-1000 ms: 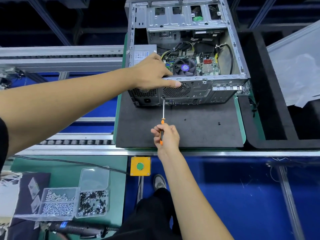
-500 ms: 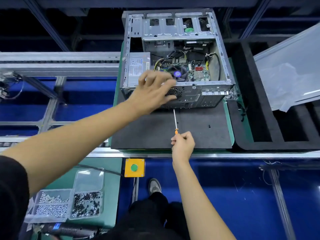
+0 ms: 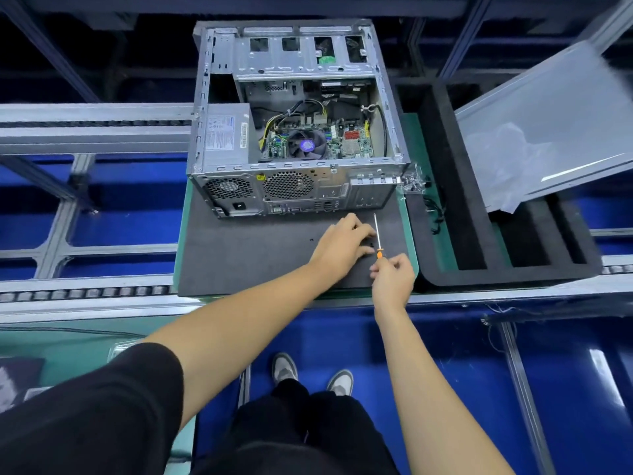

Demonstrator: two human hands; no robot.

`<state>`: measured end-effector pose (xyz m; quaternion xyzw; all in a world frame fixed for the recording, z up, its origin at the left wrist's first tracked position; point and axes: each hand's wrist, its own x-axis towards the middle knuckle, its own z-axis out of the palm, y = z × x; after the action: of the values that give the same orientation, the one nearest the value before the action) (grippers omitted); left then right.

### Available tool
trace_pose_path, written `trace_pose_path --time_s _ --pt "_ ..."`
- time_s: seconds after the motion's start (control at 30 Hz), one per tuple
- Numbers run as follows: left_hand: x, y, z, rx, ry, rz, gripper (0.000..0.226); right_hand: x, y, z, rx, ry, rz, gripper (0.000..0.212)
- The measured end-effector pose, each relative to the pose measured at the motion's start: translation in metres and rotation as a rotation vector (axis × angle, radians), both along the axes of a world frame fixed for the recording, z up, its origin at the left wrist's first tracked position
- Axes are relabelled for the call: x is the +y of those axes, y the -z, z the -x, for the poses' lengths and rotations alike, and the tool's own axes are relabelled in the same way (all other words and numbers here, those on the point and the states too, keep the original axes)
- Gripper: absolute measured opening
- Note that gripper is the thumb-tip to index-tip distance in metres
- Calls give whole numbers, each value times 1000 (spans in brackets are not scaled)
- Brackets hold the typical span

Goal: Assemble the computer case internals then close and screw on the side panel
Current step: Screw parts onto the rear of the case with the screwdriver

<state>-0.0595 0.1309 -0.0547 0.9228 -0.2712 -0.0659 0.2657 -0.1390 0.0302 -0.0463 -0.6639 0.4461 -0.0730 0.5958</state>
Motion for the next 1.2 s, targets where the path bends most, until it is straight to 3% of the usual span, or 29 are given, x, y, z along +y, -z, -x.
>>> trace_pose_path --time_s 0.13,0.27,0.37,0.43,0.6,0.73,0.83,0.93,1.1,1.2 --pt "-6 5 -5 60 -43 21 4 0 1 2 19 -39 -33 23" --pt "-15 -3 -8 224 -168 51 6 -10 -4 5 44 -132 -25 22" --pt "-8 -12 -6 541 -389 524 16 -15 -10 8 50 -199 -10 29" --pt "3 -16 -3 639 -473 741 15 -17 -15 8 32 -251 -16 32" --pt "22 -15 1 831 -681 1090 9 -10 -25 2 11 -402 20 28" --pt "32 -17 2 821 -739 1250 11 -1 -29 -2 16 -499 94 33" --pt "42 -18 1 800 -749 1230 12 4 -30 -7 49 -544 122 32" --pt "55 -19 -4 747 -696 1075 14 7 -30 -10 83 -597 169 25" --pt "79 -22 -18 653 -514 760 14 9 -32 -15 141 -676 477 29" --pt "82 -26 -24 693 -502 780 13 13 -32 -17 136 -679 427 30"
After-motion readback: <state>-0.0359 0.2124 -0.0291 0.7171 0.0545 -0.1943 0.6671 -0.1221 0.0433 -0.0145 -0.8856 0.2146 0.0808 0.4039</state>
